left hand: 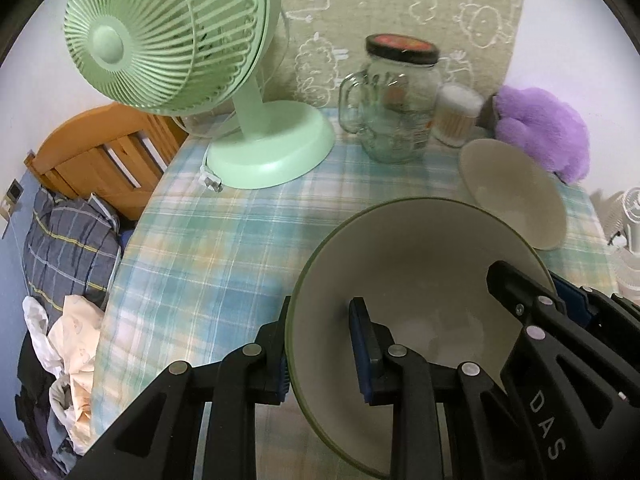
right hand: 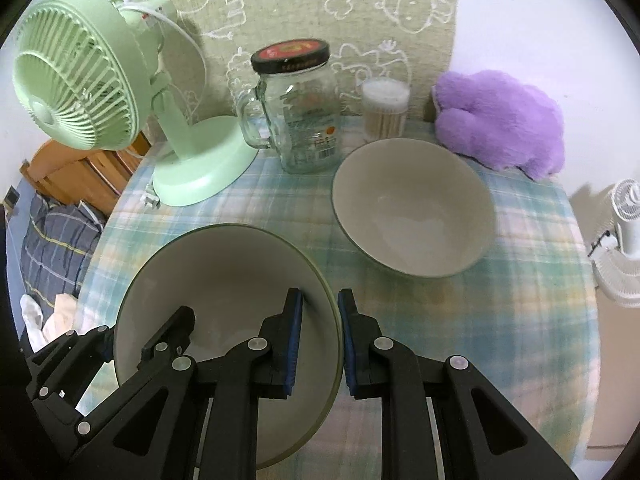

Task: Organize plates and bowls
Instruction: 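Lift the cream bowl with both grippers and carry it toward the plate stack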

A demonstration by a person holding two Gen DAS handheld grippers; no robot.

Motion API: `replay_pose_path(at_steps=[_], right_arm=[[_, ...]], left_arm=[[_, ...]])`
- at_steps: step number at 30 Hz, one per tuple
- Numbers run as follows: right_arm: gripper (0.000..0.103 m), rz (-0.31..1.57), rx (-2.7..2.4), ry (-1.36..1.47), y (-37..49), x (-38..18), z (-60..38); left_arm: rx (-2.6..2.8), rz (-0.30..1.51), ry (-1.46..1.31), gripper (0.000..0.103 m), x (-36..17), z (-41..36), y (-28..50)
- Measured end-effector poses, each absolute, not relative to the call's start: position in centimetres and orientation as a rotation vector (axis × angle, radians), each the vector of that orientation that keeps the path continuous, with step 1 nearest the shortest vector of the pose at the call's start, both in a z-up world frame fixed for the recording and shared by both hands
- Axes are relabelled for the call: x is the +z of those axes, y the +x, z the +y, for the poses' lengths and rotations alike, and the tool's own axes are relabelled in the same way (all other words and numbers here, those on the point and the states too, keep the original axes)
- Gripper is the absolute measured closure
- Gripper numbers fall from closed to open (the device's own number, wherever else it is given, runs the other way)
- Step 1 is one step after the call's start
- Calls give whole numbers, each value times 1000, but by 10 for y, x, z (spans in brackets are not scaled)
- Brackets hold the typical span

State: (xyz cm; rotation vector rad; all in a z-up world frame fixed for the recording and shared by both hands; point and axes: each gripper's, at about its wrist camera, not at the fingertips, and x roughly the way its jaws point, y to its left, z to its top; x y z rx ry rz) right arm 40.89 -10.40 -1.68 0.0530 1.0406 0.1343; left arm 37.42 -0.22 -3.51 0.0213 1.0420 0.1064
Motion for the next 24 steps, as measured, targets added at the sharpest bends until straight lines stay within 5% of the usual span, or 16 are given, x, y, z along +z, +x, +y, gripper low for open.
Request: replay_pose_path(at_steps=[24], right_arm=[[81,951,-44,71,276,53,-116]], left_arm=[[-89,951,68,79,22,-11,264]])
